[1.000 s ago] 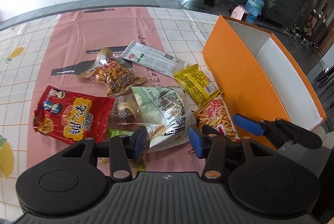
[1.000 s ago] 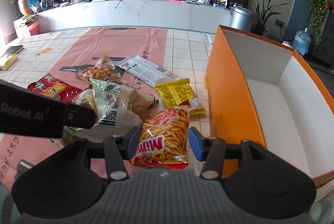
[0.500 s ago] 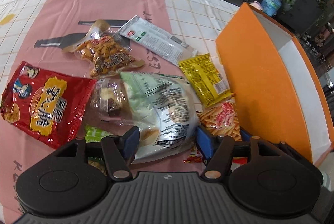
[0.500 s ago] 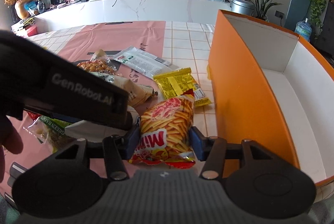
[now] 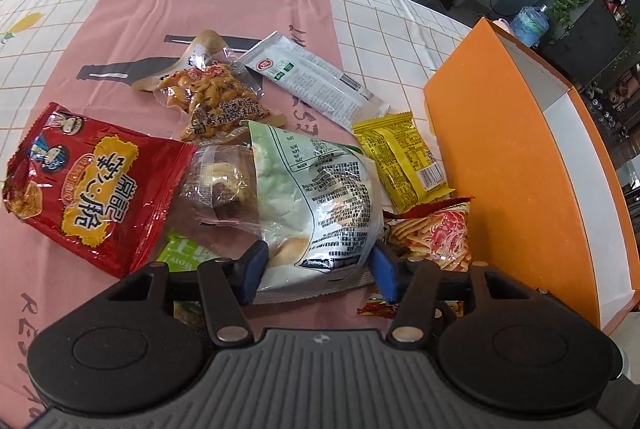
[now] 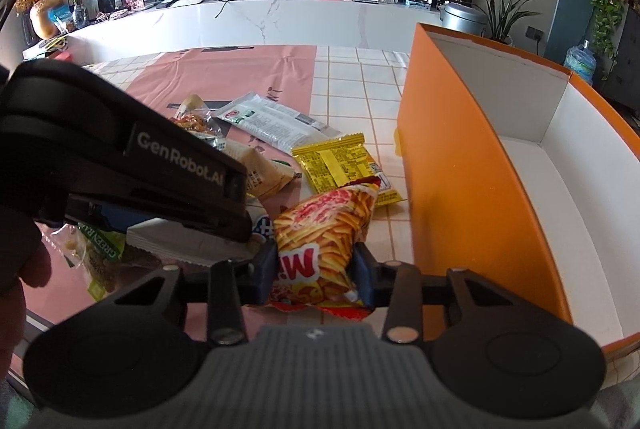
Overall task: Organize snacks
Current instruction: 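Carry both bags over the orange box and open both tools to drop them inside, then move both tools back over the remaining snacks on the table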
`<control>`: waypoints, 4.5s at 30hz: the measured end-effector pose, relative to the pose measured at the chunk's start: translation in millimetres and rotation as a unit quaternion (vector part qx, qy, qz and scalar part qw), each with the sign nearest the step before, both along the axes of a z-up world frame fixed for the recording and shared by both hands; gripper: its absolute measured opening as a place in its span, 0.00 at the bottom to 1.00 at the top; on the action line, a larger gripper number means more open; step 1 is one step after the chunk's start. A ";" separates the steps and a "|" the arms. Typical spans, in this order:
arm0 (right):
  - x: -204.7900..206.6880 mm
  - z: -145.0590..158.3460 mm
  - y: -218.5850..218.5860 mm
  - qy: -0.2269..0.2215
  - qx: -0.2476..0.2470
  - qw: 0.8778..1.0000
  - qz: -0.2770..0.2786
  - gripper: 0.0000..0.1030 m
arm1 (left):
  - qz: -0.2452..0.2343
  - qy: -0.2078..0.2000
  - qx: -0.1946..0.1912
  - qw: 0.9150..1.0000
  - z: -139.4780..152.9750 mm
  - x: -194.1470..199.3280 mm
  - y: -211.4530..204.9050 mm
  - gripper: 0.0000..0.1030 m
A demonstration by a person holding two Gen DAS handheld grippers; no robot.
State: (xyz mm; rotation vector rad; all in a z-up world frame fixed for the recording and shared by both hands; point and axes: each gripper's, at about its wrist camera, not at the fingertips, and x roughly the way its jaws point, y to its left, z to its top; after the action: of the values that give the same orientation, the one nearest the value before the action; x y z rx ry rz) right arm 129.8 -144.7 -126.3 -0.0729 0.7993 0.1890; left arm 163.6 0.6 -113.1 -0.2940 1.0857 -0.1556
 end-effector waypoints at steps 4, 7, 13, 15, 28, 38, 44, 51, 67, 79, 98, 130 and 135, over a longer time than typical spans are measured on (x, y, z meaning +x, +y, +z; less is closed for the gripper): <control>-6.6 7.1 -2.4 0.000 0.001 1.000 0.001 0.33 | -0.003 -0.017 0.004 1.000 12.8 -10.4 -0.5 0.58; -13.8 15.5 -5.2 -0.011 0.005 1.000 0.004 0.33 | -0.001 -0.031 0.007 0.999 24.9 -19.1 0.3 0.57; -28.3 38.8 -16.7 -0.032 0.027 0.999 -0.002 0.33 | 0.005 -0.061 0.006 0.998 55.4 -37.1 5.7 0.57; -33.5 49.6 -22.7 -0.043 0.037 0.998 -0.006 0.33 | 0.004 -0.073 0.010 0.997 65.6 -42.6 6.0 0.57; -40.4 120.7 -121.7 -0.048 0.132 0.989 -0.045 0.33 | -0.088 -0.143 0.028 0.985 140.4 -68.2 -39.9 0.57; -17.5 135.7 -207.0 0.048 0.160 0.984 -0.056 0.33 | -0.232 -0.118 0.075 0.963 150.6 -43.1 -133.9 0.57; 3.2 122.5 -232.3 0.094 0.115 0.988 -0.030 0.33 | -0.298 -0.053 0.105 0.947 132.7 -13.2 -184.9 0.57; 33.2 98.2 -236.2 0.144 0.081 0.986 0.011 0.33 | -0.347 0.000 0.178 0.921 106.8 9.2 -220.7 0.57; 75.6 43.6 -225.6 0.250 0.060 0.961 0.102 0.33 | -0.440 0.081 0.286 0.848 50.5 38.8 -268.9 0.58; 91.0 23.0 -222.6 0.284 0.059 0.951 0.102 0.34 | -0.454 0.098 0.294 0.836 37.7 43.1 -270.4 0.62; 75.7 73.1 -210.1 0.235 0.039 0.971 0.034 0.52 | -0.415 -0.009 0.244 0.877 109.2 8.2 -223.1 0.66; -55.2 124.1 -36.1 -0.013 0.142 0.990 0.008 0.52 | -0.032 -0.140 0.113 0.983 139.2 -105.5 20.2 0.68; -51.2 101.0 -12.9 -0.013 0.126 0.992 0.006 0.56 | -0.037 -0.131 0.085 0.987 114.9 -105.6 34.0 0.71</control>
State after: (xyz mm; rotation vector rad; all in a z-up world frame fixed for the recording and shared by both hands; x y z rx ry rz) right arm 78.6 -157.7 -25.3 0.1583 0.7439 0.2984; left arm 58.0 34.7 1.8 -0.0763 0.8427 -0.1620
